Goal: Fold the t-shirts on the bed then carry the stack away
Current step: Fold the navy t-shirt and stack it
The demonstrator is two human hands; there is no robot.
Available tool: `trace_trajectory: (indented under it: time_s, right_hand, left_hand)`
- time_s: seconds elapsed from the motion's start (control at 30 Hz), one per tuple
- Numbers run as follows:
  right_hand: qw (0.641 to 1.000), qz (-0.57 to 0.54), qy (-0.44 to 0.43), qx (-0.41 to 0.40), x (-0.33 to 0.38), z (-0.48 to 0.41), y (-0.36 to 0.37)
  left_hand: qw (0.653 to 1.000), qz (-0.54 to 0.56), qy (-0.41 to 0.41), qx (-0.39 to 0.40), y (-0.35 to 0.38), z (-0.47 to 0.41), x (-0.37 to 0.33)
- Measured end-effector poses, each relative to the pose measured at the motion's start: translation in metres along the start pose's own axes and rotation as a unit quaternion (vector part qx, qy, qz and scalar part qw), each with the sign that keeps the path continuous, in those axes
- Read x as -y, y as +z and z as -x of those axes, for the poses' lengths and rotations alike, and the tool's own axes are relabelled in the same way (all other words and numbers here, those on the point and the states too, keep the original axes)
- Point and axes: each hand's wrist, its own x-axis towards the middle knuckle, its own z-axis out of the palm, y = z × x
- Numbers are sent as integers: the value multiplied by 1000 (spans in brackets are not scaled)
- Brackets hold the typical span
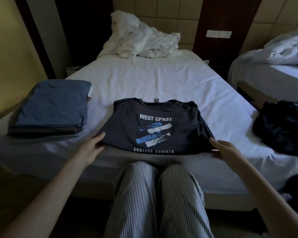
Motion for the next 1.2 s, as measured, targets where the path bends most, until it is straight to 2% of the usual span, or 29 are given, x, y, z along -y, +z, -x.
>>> trace_trajectory:
  time_s: [0.03, 0.1, 0.17, 0.3, 0.37, 0.43, 0.53, 0.63, 0.83, 0.93, 1.03, 1.1, 1.13, 1.17, 1.2]
  right_hand:
    - [998, -59, -5, -29, 2, -2, 2]
    - [992, -61, -33, -106, 3, -3, -4]
    - [985, -77, -40, -147, -6, 2, -11]
    - [985, -151, 5, -86, -50, 14, -2]
    - [977, -194, -3, -91, -55, 15, 4]
    - [976, -193, -26, -94, -49, 16, 5]
    - [976, -188, -57, -98, -52, 16, 5]
    - [972, -201, -65, -100, -63, 17, 7]
    - [964, -236, -69, -100, -67, 19, 11]
    - [963, -241, -72, -94, -62, 20, 8]
    - [968, -229, -63, -82, -59, 19, 6]
    - [969, -226, -55, -78, -59, 18, 6]
    - [969, -228, -52, -75, -59, 17, 6]
    - [969, -231, -50, -73, -60, 17, 6]
    - [968, -237, -49, -70, -60, 17, 6]
  left_hand:
    - [1000, 1, 11, -13, 4, -1, -3]
    - [998, -2, 43, -53, 3, -6, -10]
    - [994, -27, 64, -88, -6, -8, -10]
    - [994, -42, 6, -99, -19, -2, 29]
    - [996, 19, -10, -81, -17, 1, 41]
    - [989, 113, -76, -56, -12, 5, 46]
    - [980, 162, -113, -20, 0, 16, 50]
    - [979, 195, -61, -22, 5, 22, 54]
    - [971, 228, 68, 28, 14, 17, 61]
    - [961, 222, 161, 31, 42, 11, 50]
    - [963, 31, 259, 63, 97, 18, 39]
    - [929, -152, 316, 120, 141, 29, 44]
    - [883, -271, 353, 147, 164, 34, 48]
    - [814, -406, 374, 183, 186, 39, 57]
    - [726, -531, 378, 218, 205, 46, 70]
